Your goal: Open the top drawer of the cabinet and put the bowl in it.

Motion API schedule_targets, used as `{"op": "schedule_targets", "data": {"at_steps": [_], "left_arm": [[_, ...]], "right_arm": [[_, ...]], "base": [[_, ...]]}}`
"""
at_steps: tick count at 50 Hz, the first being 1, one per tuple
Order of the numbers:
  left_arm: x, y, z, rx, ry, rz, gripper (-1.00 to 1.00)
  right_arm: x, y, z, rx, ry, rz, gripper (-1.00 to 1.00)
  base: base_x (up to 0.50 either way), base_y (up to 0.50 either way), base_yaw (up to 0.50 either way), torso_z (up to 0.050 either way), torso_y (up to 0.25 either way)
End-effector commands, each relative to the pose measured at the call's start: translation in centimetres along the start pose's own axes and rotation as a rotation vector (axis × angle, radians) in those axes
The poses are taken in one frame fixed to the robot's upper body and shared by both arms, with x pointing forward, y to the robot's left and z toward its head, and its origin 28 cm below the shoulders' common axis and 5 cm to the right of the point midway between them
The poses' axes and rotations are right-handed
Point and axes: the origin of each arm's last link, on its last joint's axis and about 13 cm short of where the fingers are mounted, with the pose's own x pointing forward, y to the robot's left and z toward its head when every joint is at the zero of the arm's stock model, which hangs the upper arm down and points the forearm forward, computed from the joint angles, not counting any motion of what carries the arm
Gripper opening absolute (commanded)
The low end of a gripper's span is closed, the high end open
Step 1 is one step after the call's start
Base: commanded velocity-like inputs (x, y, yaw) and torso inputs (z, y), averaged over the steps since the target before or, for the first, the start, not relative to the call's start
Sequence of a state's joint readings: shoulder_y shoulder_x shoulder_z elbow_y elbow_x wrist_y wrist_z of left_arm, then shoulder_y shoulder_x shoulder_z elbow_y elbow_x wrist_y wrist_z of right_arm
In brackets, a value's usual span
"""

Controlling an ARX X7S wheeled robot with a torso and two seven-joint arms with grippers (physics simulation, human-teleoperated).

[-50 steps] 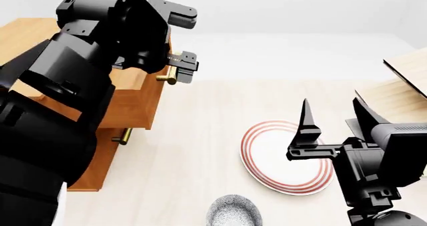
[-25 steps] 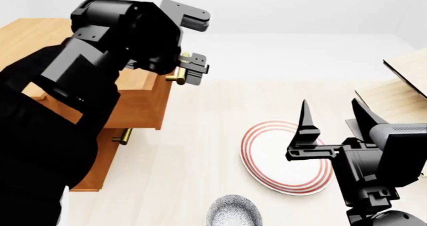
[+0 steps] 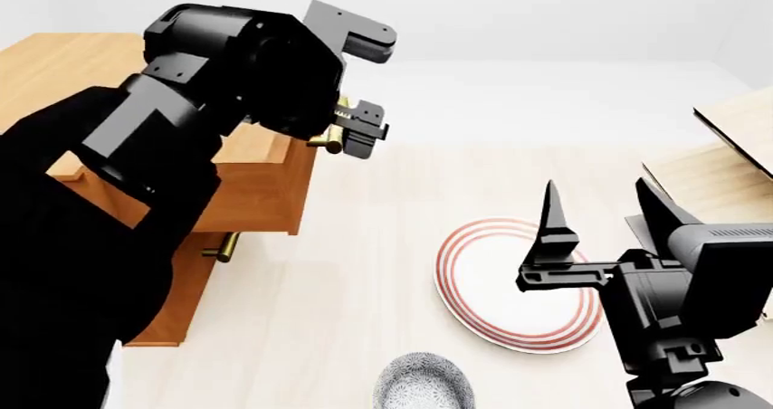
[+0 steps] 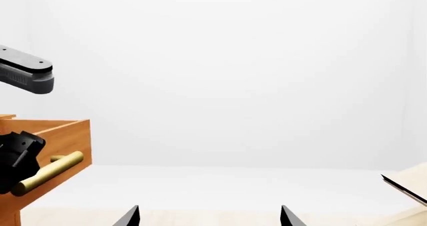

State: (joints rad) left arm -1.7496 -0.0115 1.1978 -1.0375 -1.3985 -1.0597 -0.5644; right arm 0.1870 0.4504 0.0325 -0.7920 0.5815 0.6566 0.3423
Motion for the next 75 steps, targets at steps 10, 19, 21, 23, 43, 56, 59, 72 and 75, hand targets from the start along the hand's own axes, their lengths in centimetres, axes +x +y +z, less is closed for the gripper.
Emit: {"op": "schedule_targets", "data": {"at_steps": [10, 19, 21, 23, 43, 56, 59, 72, 75], "left_arm": [[-0.9, -2.8, -0.9, -0.075, 0.074, -0.287, 1.0], [-2.3, -3.3, -0.4, -0.082, 0.034, -0.351, 1.0], [-2.4, -3.3, -0.4, -0.082, 0.032, -0.354, 1.0], [-2.4, -3.3, -0.4, -0.083, 0.028, -0.362, 1.0], [-2.8, -2.7, 0.4, -0.12, -0.054, -0.357, 1.0], [-6.7, 1.2, 3.3, -0.166, -0.241, -0.224, 1.0], [-7.9, 1.6, 3.5, -0.162, -0.275, -0.226, 1.0], [-12.1, 2.5, 3.2, -0.114, -0.387, -0.295, 1.0], [-12.7, 2.3, 2.3, -0.086, -0.445, -0.332, 1.0]], "right_arm": [[0.0, 0.1, 0.3, -0.004, -0.006, 0.006, 1.0], [-0.1, 0.1, 0.4, -0.005, -0.008, 0.011, 1.0], [-0.1, 0.1, 0.4, -0.005, -0.008, 0.011, 1.0], [-0.1, 0.1, 0.4, -0.006, -0.008, 0.012, 1.0], [-0.1, 0.2, 0.3, -0.004, -0.006, 0.017, 1.0], [-0.1, 0.3, 0.4, -0.004, -0.008, 0.02, 1.0], [-0.2, 0.4, 0.5, -0.005, -0.011, 0.023, 1.0], [-0.3, 0.7, 1.0, -0.008, -0.021, 0.034, 1.0], [-0.4, 0.7, 1.2, -0.009, -0.025, 0.033, 1.0]], "base": [[0.0, 0.0, 0.0, 0.0, 0.0], [0.0, 0.0, 0.0, 0.0, 0.0], [0.0, 0.0, 0.0, 0.0, 0.0], [0.0, 0.0, 0.0, 0.0, 0.0], [0.0, 0.0, 0.0, 0.0, 0.001], [0.0, 0.0, 0.0, 0.0, 0.002], [0.0, 0.0, 0.0, 0.0, 0.0], [0.0, 0.0, 0.0, 0.0, 0.0], [0.0, 0.0, 0.0, 0.0, 0.0]]}}
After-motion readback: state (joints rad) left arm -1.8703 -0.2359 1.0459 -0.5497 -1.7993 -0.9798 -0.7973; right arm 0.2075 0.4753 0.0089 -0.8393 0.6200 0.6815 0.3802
